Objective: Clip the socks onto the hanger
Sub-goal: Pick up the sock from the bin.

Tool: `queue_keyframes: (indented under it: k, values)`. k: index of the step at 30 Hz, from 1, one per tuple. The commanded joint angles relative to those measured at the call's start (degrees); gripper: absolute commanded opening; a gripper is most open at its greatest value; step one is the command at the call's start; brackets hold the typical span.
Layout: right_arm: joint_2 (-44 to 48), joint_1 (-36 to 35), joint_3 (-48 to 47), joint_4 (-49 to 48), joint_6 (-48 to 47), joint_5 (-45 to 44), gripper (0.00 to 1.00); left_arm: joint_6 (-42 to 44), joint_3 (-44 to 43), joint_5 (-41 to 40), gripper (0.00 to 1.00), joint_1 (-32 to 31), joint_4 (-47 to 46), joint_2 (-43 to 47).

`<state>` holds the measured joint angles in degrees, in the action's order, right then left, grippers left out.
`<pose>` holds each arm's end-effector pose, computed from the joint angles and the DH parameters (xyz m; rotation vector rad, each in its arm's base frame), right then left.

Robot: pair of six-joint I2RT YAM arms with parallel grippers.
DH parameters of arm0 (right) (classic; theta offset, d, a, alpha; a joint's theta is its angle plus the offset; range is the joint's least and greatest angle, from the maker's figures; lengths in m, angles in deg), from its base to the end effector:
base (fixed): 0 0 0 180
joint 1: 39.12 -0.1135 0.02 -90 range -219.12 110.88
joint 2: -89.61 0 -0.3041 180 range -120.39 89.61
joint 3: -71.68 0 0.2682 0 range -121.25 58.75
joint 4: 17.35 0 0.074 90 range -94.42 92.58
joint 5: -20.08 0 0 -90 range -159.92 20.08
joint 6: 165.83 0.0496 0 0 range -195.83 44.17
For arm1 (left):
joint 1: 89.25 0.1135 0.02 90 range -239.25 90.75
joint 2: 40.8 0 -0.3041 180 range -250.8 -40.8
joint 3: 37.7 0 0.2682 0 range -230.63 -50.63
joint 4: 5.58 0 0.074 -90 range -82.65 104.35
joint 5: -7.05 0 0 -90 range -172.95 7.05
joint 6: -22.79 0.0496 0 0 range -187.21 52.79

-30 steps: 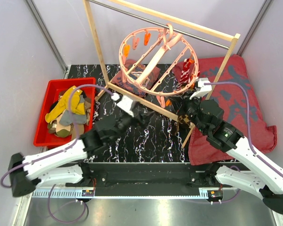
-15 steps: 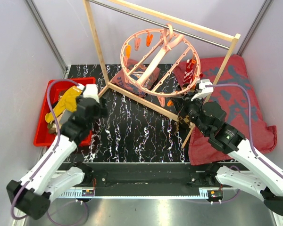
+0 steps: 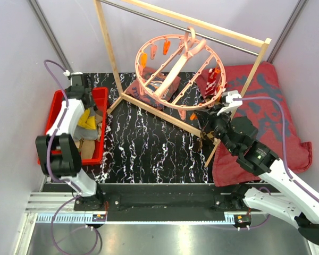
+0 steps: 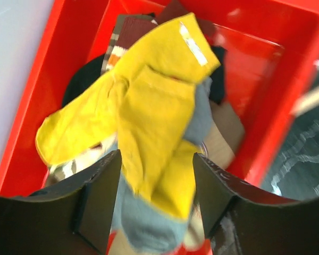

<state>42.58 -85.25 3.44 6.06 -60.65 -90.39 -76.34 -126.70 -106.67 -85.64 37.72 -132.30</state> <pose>0.1394 0.1200 0.4284 -0.1599 1.6257 0.5397 0.3771 0.0438 0.3202 -0.4538 2.2825 0.4411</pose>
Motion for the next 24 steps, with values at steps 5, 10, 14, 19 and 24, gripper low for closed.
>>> queue_keyframes:
  k: [5,10,14,19,24]
  values:
    - [0.88,-0.01,0.64,-2.48,-2.00,-0.71,0.13,-0.37,-10.14,3.42,0.51,4.11,2.94,-15.79]
    - [0.27,-0.01,0.91,-2.57,-2.26,-0.63,0.13,0.42,-13.83,3.69,0.42,5.17,3.38,-21.87]
    - [0.18,-0.01,1.08,-2.48,-2.35,-0.71,0.13,1.13,-13.75,3.69,0.23,5.17,3.29,-21.45]
    - [-0.08,-0.01,0.99,-2.48,-2.44,-0.80,0.13,1.65,-11.91,3.16,0.00,5.17,3.12,-16.35]
    - [0.27,-0.01,0.99,-2.57,-2.35,-0.80,0.13,2.09,-8.57,3.51,0.00,5.26,0.57,-8.96]
